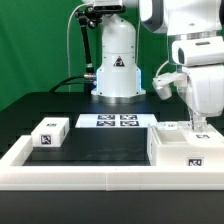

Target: Assemble cabinet

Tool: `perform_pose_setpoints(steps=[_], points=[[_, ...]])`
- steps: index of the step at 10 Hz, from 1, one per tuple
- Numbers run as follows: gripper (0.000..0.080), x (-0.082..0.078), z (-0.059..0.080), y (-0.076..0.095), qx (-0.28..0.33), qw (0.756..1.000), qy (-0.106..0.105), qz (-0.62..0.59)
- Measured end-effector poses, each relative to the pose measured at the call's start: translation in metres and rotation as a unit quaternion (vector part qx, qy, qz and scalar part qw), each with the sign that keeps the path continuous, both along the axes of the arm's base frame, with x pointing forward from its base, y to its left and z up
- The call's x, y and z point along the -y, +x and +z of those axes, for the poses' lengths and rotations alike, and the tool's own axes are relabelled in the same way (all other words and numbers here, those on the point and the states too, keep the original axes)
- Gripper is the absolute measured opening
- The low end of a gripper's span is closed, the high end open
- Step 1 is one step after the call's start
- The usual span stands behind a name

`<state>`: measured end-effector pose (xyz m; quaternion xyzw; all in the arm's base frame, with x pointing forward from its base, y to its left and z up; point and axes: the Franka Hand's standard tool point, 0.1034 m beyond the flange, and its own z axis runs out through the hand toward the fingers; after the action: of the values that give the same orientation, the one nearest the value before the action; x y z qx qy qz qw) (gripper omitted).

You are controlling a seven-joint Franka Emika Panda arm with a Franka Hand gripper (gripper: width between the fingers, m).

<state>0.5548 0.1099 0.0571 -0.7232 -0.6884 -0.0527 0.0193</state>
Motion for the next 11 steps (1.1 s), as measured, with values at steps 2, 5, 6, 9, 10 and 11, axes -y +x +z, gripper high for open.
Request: perform_pose_setpoints(steps=[2, 5, 6, 9, 10, 11], points=[[0.0071, 0.000, 0.000, 0.000, 0.000, 1.000, 0.000, 0.000], [0.0071, 0.000, 0.000, 0.016, -0.004, 1.000, 0.001, 0.009], [0.0071, 0.000, 0.000, 0.022, -0.007, 1.000, 0.001, 0.008], [0.0071, 0.000, -0.002, 0.023, -0.026, 1.000, -0.003, 0.009], [0.0071, 0.000, -0.002, 0.023, -0.026, 1.000, -0.003, 0.009], [0.0131, 0.000, -0.002, 0.023, -0.026, 1.000, -0.003, 0.008]])
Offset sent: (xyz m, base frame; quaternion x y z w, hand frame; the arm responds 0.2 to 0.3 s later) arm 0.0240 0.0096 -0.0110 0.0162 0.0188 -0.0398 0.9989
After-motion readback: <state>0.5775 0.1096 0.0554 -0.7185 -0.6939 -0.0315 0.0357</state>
